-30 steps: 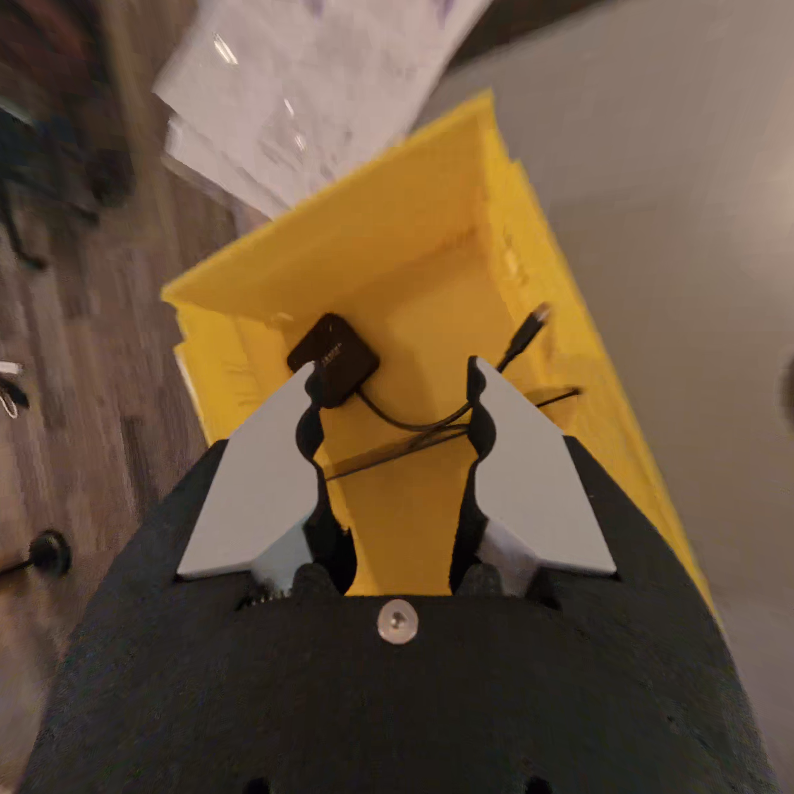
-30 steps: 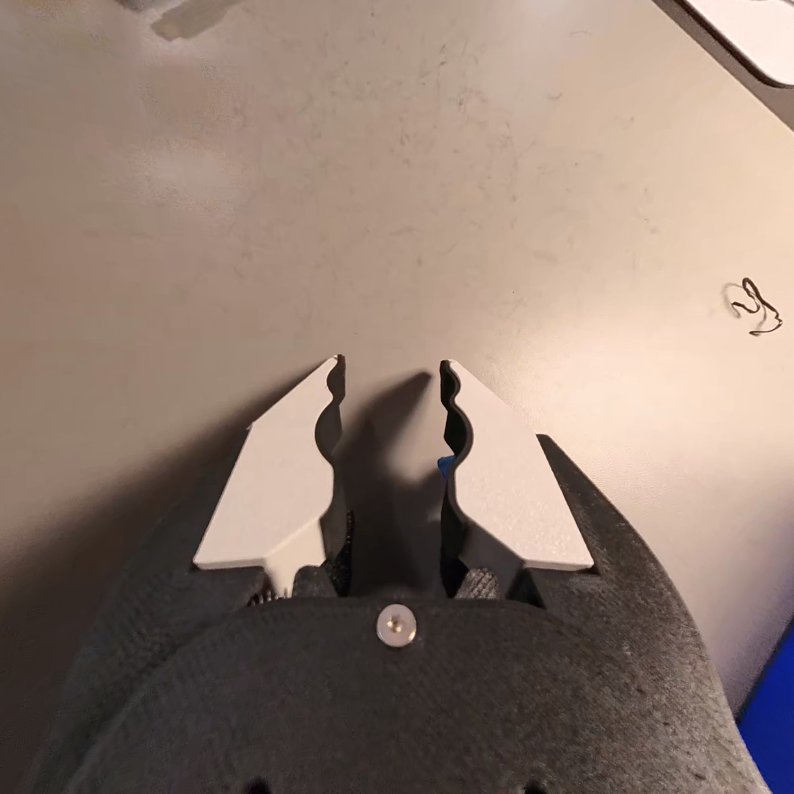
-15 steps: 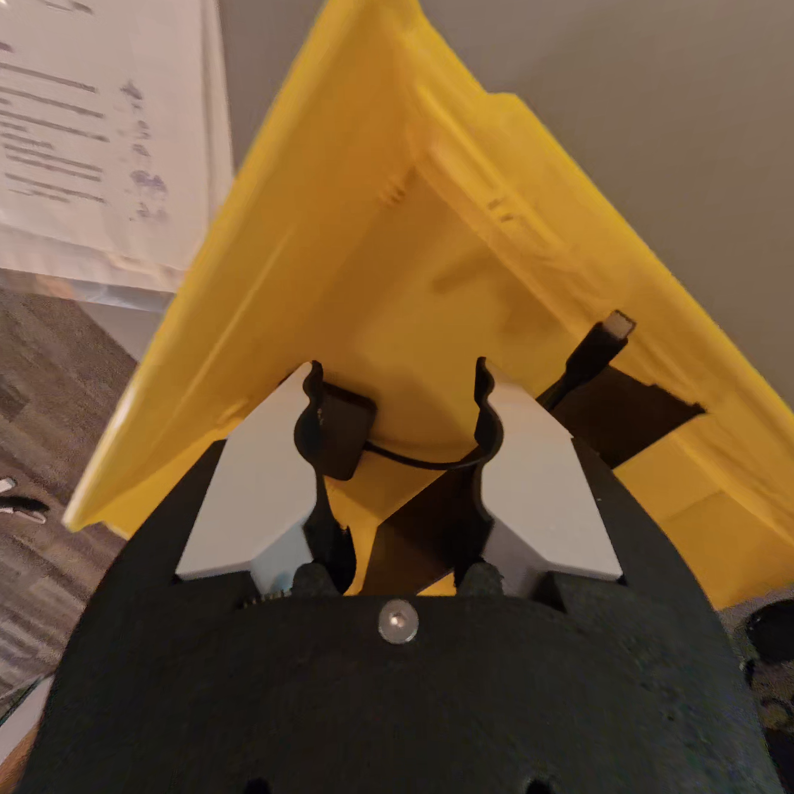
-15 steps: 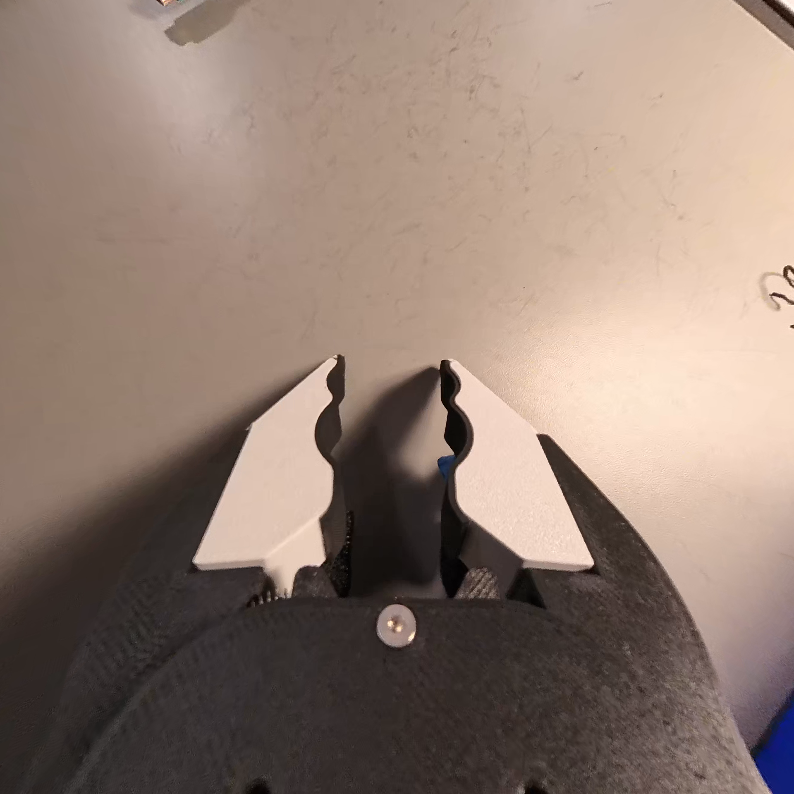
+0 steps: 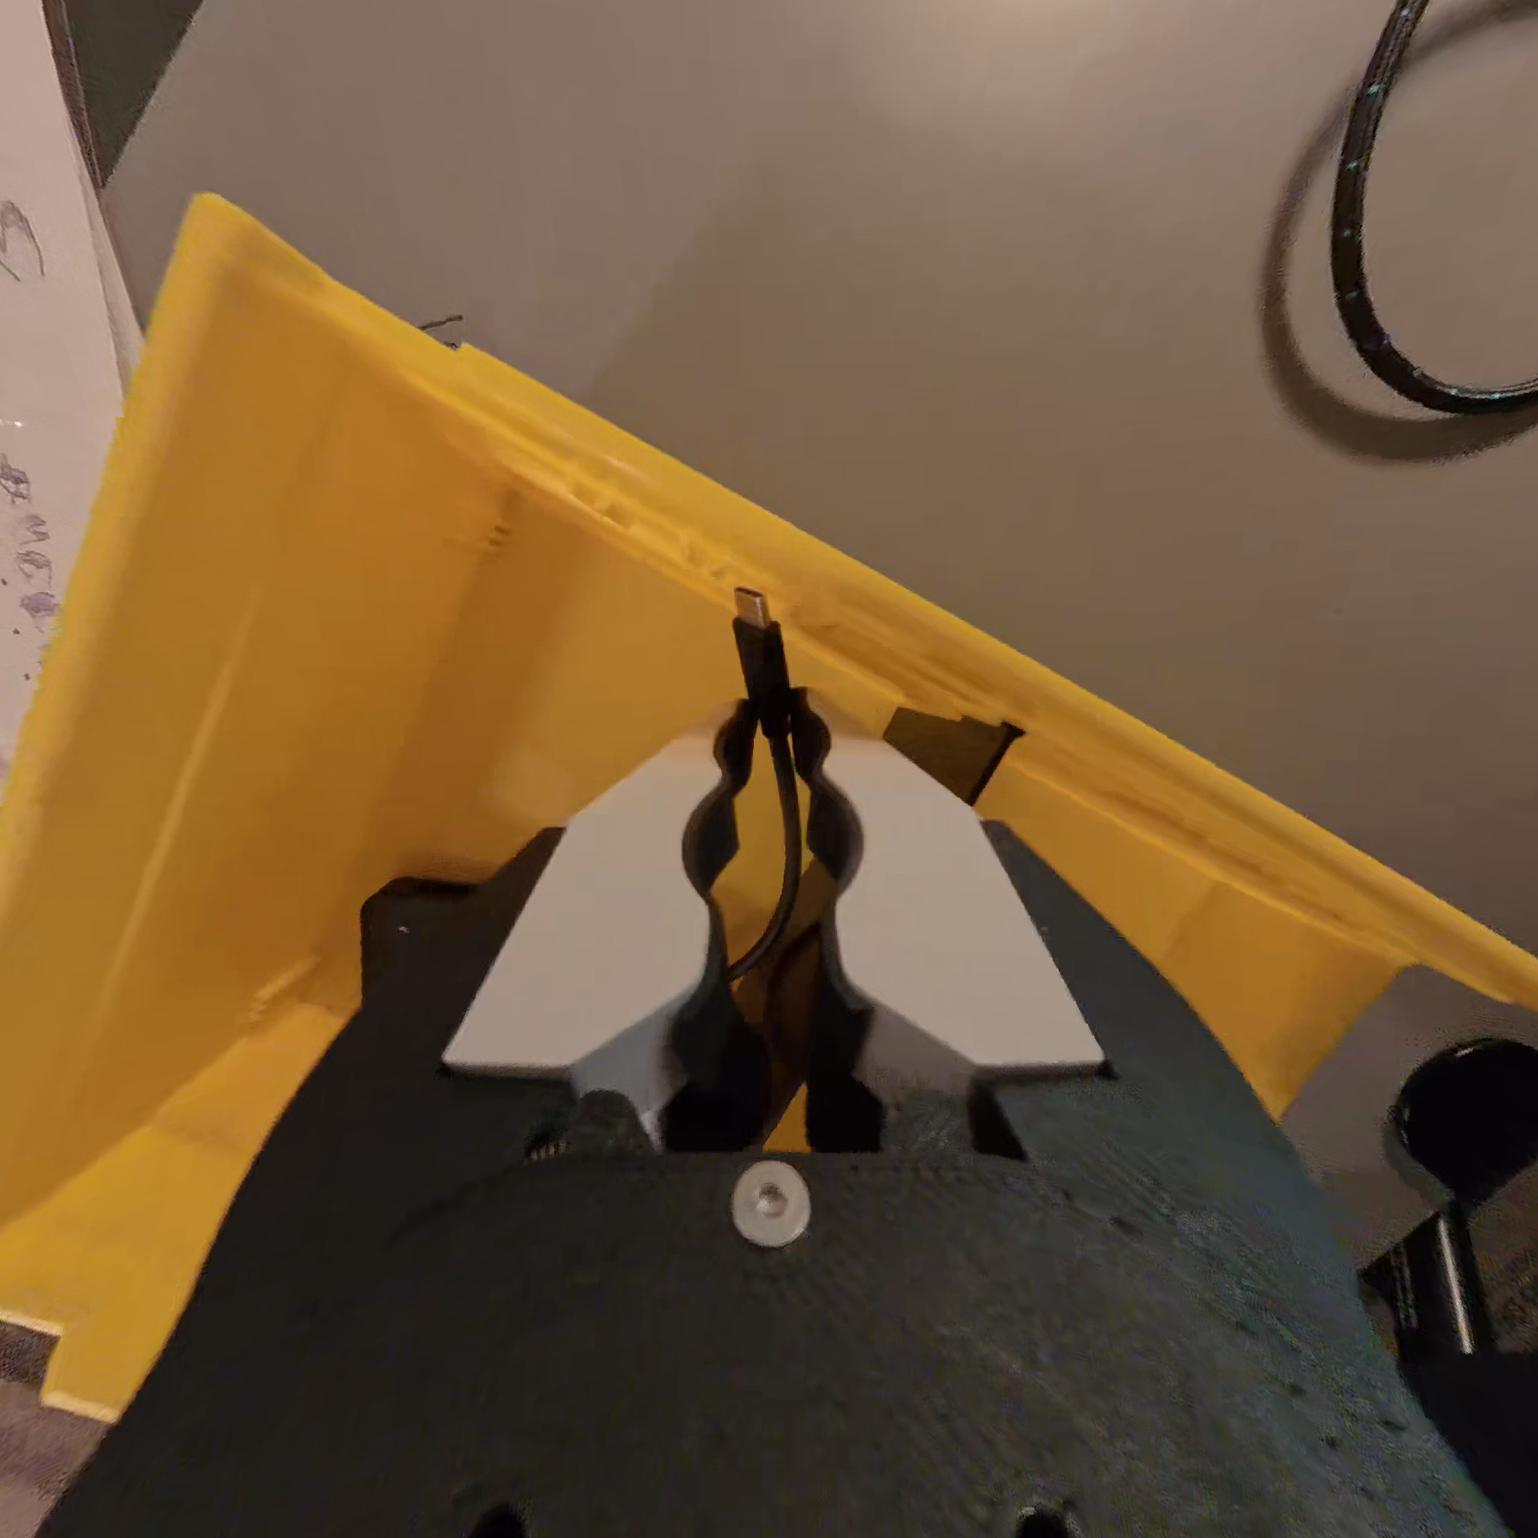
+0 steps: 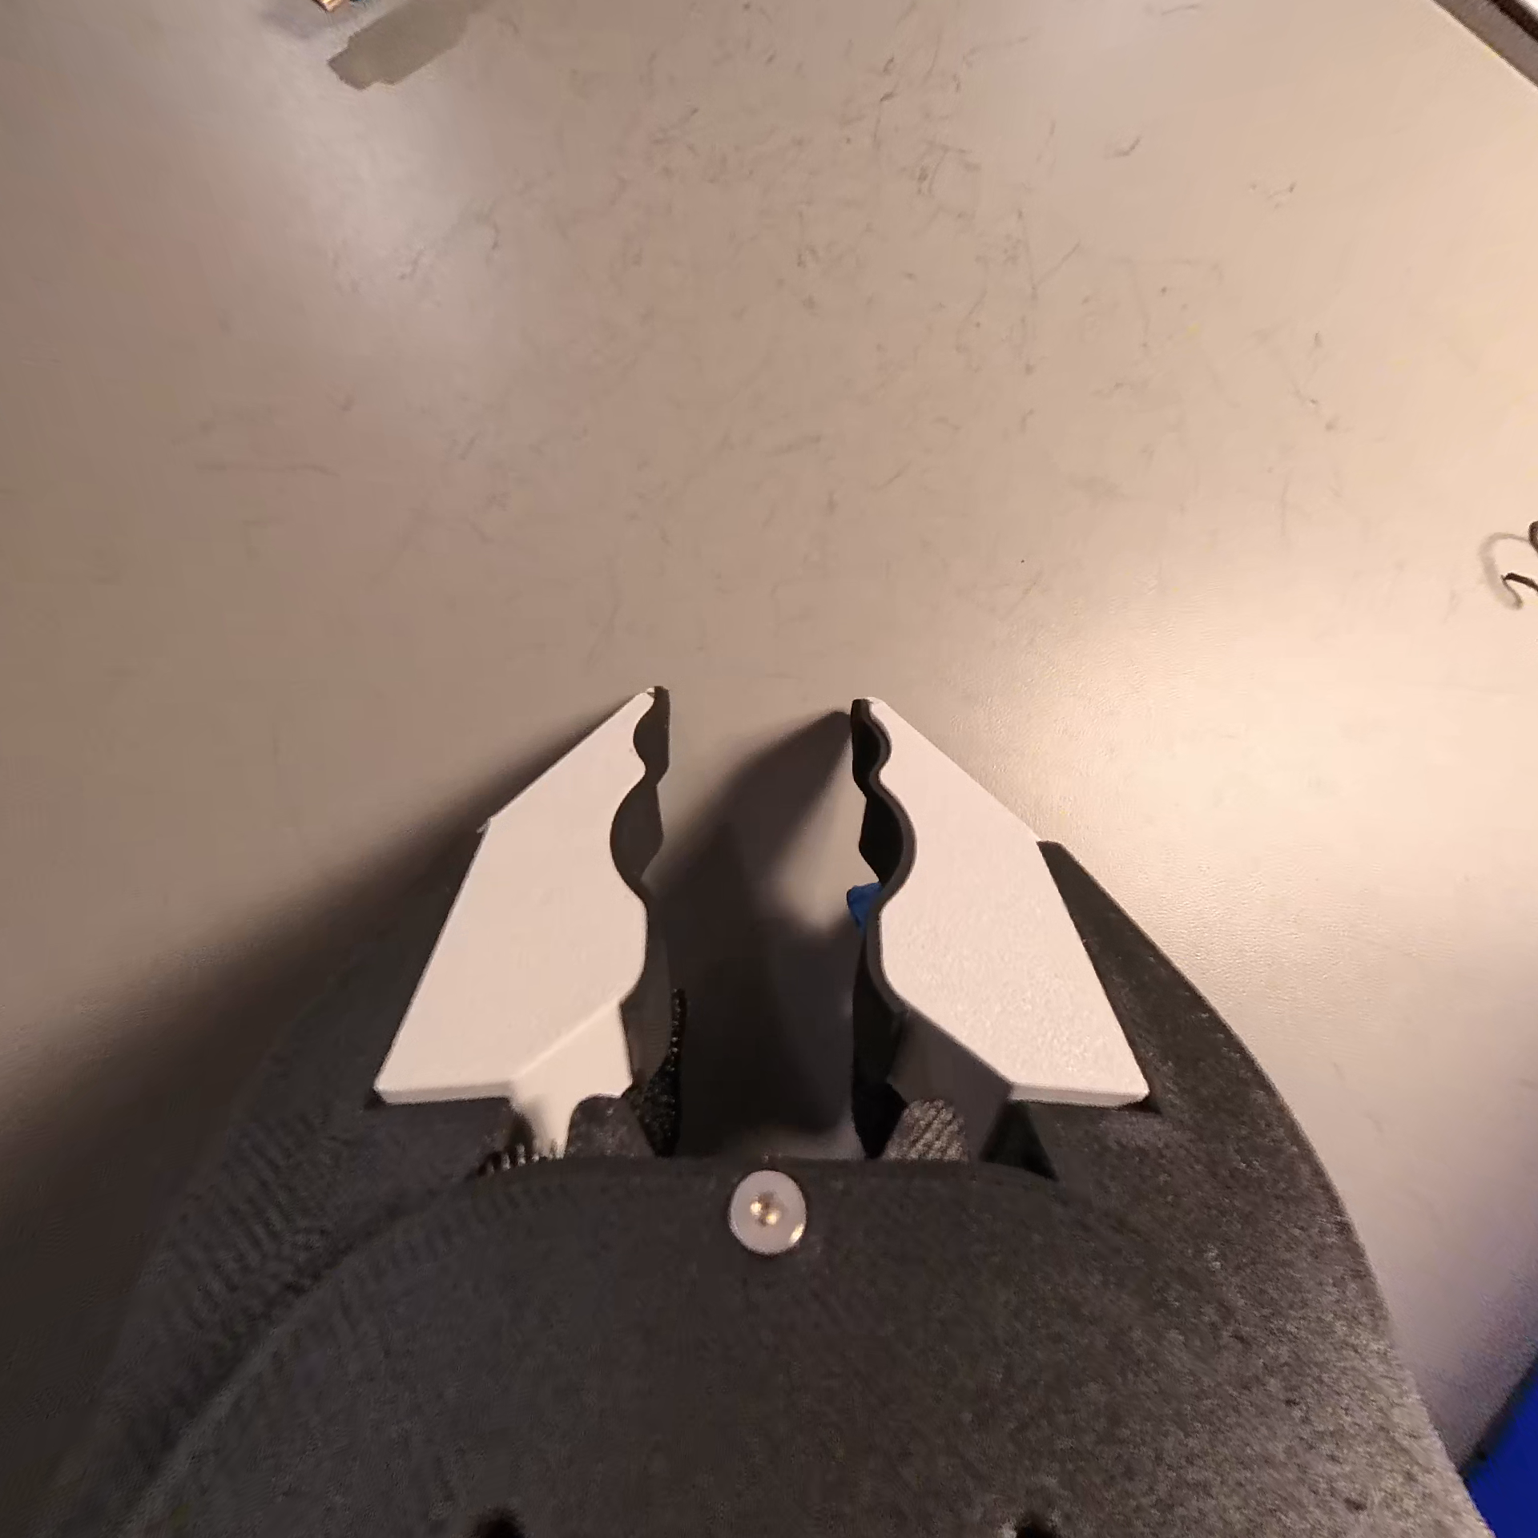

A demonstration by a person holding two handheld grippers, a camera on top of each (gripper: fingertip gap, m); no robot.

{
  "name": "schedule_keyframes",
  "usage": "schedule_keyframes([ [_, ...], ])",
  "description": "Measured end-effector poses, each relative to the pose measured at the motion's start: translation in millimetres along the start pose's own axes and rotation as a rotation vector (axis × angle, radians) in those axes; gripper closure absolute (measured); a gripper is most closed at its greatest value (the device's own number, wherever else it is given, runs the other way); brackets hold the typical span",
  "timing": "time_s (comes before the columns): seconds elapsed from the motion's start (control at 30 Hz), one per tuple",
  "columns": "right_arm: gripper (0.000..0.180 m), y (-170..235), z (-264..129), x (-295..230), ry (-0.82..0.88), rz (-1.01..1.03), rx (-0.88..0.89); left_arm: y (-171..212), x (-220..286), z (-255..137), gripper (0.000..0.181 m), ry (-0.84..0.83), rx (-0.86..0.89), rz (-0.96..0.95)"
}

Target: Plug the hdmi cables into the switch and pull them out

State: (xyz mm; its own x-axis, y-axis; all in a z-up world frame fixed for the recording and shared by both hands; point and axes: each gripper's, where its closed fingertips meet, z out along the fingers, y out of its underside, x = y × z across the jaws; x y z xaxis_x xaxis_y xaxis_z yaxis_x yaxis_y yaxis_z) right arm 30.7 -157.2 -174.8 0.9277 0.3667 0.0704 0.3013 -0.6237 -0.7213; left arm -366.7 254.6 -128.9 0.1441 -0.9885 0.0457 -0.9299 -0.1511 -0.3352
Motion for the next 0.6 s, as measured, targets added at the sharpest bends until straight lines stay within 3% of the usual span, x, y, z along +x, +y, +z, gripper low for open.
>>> schedule_keyframes([
  [0.13, 0.132, 0.3, -1.5, -3.2, -0.005, -0.026, 0.009, -15.6, -18.9, -46.6, 0.173, -0.170, 0.162, -0.077],
  [0.3, 0.132, -2.3, -0.1, -4.0, -0.001, -0.055, 0.016, -87.8, -12.7, -185.9, 0.175, -0.551, 0.558, -0.050],
  [0.47, 0.133, -29.0, 4.8, 0.0, 0.031, -0.100, 0.095, -193.7, 106.2, -278.0, 0.174, -0.489, 0.954, 0.159],
  [0.6, 0.126, -83.3, -0.7, -5.0, 0.025, -0.164, 0.263, -258.4, 200.3, -285.3, 0.174, -0.319, 1.128, 0.266],
])
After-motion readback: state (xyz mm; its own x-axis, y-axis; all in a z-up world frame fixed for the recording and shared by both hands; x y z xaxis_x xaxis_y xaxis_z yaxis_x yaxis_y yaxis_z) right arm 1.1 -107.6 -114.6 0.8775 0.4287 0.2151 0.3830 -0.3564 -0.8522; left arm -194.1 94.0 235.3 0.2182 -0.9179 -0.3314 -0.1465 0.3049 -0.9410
